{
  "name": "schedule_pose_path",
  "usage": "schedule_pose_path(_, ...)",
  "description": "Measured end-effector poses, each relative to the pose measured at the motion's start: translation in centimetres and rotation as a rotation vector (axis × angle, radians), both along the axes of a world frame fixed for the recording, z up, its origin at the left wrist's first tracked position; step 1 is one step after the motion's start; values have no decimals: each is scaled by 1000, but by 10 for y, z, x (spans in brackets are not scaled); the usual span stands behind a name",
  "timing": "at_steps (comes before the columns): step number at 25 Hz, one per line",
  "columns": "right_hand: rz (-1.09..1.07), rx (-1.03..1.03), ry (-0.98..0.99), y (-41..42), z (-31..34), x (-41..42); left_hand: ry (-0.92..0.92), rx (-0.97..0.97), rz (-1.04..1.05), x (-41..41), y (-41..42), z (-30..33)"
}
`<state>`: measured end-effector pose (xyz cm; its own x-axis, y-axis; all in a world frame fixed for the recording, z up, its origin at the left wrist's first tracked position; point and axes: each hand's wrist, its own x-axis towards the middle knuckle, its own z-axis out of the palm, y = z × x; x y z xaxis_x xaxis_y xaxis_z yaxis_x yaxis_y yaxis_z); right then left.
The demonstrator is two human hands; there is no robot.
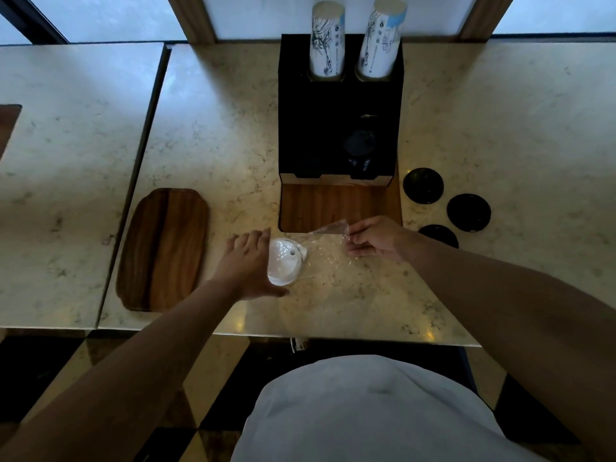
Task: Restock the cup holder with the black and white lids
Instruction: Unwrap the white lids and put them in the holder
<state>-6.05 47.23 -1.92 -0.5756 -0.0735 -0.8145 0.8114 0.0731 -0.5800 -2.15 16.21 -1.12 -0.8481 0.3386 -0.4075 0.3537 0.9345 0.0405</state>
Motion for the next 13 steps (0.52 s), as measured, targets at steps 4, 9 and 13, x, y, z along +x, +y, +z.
schedule_pose_path(4,32,18,2,-4,3,2,-115,72,65,-3,11,-6)
schedule_pose_path(9,49,25,-10,-8,7,3,-150,271,189,-1,11,-8)
schedule_pose_path(13,20,20,-4,-7,9,3,-74,314,89,-3,16,-11)
